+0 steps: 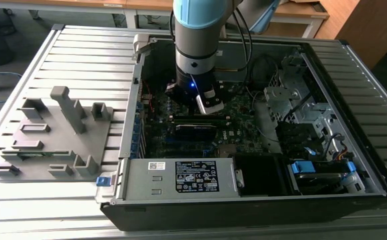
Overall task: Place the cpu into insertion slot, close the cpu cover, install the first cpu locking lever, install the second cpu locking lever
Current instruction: 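Install the second cpu locking lever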
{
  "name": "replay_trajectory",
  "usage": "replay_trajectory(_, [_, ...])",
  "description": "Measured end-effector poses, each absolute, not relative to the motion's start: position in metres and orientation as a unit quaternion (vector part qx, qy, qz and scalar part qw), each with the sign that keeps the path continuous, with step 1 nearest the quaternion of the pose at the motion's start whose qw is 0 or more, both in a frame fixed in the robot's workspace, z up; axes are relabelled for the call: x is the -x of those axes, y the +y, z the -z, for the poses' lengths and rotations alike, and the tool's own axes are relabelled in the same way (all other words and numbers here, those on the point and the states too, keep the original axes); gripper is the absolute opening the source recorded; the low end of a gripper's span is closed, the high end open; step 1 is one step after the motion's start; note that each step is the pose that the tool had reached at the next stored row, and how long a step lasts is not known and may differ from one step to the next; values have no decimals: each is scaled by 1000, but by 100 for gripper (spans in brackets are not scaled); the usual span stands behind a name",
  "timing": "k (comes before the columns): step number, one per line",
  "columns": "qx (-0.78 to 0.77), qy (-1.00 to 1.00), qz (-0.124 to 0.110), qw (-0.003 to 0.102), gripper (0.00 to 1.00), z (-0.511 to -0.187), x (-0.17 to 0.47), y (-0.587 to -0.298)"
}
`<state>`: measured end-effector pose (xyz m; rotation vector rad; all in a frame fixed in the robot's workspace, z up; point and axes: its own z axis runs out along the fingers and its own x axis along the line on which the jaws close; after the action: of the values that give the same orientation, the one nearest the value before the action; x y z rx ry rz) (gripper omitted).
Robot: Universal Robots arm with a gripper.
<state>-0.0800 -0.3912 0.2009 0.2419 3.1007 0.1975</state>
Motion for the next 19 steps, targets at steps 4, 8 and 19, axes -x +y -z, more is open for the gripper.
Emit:
replay_trajectory(4, [-78, 995, -66, 12, 11, -200, 80, -392])
replay_trajectory(8, [-78, 995, -67, 12, 11, -199, 80, -394])
replay_trajectory(19, [-78, 994, -76, 12, 11, -199, 81, -400])
